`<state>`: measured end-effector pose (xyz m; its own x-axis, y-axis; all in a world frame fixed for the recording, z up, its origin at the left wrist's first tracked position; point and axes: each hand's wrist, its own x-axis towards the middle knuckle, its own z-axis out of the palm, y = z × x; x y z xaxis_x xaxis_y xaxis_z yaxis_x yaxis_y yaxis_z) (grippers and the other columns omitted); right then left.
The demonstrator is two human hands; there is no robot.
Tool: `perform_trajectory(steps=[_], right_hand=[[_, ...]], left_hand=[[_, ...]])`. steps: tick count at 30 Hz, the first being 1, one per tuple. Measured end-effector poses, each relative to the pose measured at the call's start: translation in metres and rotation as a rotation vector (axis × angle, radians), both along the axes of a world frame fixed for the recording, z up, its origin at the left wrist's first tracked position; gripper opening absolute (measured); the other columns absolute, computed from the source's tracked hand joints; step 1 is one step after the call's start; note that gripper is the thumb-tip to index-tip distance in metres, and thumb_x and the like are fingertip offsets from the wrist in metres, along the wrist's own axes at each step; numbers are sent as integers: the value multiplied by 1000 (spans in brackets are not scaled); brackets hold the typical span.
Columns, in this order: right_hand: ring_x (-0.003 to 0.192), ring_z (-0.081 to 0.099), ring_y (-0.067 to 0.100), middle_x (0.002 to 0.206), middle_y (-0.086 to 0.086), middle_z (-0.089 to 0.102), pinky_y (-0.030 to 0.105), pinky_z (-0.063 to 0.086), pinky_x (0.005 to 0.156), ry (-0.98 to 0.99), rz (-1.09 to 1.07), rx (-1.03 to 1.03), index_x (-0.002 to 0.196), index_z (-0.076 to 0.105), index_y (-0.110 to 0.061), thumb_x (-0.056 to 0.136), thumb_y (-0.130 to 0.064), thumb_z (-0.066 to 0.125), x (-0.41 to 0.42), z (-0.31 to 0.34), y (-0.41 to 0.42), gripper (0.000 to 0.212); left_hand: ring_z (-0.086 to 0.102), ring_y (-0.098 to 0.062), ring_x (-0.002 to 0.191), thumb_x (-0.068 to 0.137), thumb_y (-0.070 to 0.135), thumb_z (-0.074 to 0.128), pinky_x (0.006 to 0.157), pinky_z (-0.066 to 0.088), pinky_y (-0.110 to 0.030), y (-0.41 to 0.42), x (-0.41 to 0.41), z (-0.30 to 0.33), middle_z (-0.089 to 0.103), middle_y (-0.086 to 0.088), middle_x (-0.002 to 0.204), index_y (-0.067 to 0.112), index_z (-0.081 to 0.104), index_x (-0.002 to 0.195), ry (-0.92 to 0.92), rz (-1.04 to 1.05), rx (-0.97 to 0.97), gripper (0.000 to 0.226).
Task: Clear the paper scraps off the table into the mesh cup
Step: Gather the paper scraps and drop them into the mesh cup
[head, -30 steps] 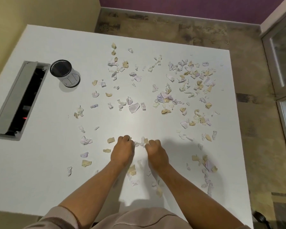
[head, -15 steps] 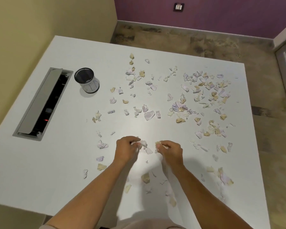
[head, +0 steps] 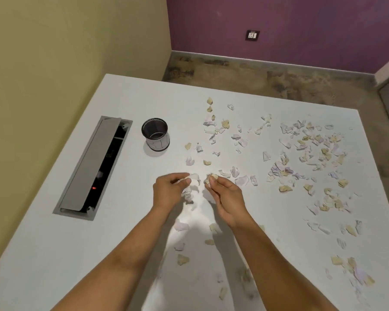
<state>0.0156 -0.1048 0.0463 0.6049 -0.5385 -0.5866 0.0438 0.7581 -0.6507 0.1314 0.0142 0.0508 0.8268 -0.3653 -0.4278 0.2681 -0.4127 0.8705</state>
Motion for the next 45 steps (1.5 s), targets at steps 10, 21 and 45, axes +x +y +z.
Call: perform_trajectory(steps=[10,21,45], right_hand=[[83,71,16,88,10,72,22,58,77,-64,-54,34,101,64,7,83,6,66,121,22,-6,17],[71,70,17,73,2,73,29,59,77,213,135,-375,71,70,-13,76,0,78,206,15,-23,16],[98,67,16,97,-2,68,28,59,79,314,305,-744,102,68,-13,92,4,46,207,9,-20,30]], left_hand=[[69,-22,83,77,13,81,71,57,-26,-26,135,25,74,-4,88,28,75,84,-107,114,-79,17],[66,-11,69,81,11,75,59,52,-16,-49,216,10,72,-9,95,18,75,82,-220,38,206,7],[67,-23,93,92,1,52,86,55,-32,3,163,-5,69,-5,103,8,72,100,-376,45,76,22]])
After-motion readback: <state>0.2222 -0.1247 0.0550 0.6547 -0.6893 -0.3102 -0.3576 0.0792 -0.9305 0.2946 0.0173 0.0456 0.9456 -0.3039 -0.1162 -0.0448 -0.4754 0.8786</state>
